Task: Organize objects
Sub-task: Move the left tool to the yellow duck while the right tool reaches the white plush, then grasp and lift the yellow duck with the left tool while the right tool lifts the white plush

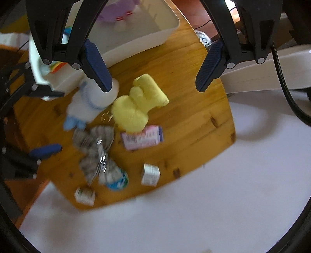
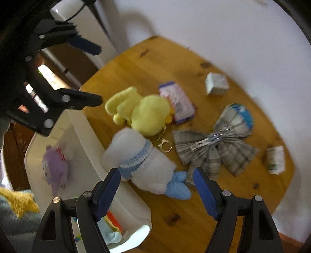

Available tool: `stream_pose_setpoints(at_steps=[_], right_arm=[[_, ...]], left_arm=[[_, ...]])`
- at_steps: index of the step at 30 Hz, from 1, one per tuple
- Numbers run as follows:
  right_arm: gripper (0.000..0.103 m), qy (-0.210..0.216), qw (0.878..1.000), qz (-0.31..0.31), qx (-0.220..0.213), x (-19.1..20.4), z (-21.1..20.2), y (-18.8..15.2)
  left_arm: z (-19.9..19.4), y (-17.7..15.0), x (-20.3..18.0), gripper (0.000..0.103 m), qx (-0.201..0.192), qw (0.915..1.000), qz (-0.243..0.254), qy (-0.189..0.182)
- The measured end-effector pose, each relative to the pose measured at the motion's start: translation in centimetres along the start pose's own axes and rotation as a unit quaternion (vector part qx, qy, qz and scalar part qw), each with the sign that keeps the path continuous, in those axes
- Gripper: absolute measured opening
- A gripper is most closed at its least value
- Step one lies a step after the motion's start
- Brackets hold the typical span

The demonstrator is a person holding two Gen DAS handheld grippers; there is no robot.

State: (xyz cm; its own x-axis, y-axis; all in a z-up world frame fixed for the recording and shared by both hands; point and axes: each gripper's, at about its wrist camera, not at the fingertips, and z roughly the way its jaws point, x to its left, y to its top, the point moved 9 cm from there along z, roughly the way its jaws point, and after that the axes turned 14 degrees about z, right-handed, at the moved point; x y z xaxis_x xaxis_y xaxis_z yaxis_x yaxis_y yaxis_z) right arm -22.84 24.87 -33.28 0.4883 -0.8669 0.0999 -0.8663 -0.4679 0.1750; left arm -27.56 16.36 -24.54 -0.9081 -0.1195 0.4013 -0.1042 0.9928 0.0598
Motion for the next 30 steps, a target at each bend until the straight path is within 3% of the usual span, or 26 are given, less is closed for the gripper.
stream_pose_setpoints(at_steps=[9, 15, 26, 30], right_arm=[[0.078, 0.022, 0.994, -0.073, 0.076, 0.1, 4.3, 0.1], [0.078, 0.074, 0.986, -0.095, 0.116, 1.1, 6.3, -0.1], [0.082, 0.149, 0.973, -0.059, 0.165, 2.0, 8.5, -0.5], [0.083, 0.165, 0.969, -0.034, 0.182, 2.3, 9.2, -1.2]], left_arm=[[6.0, -0.7, -0.6, 0.09, 0.063, 0.9972, 0.021, -0.034], [7.9, -0.9, -1.2, 0.09, 0.083, 0.9948, 0.031, -0.051], [9.6, -1.1, -1.7, 0.089, 0.086, 0.9931, 0.023, -0.076], [10.0, -1.2, -1.5, 0.08, 0.086, 0.9922, -0.001, -0.09]])
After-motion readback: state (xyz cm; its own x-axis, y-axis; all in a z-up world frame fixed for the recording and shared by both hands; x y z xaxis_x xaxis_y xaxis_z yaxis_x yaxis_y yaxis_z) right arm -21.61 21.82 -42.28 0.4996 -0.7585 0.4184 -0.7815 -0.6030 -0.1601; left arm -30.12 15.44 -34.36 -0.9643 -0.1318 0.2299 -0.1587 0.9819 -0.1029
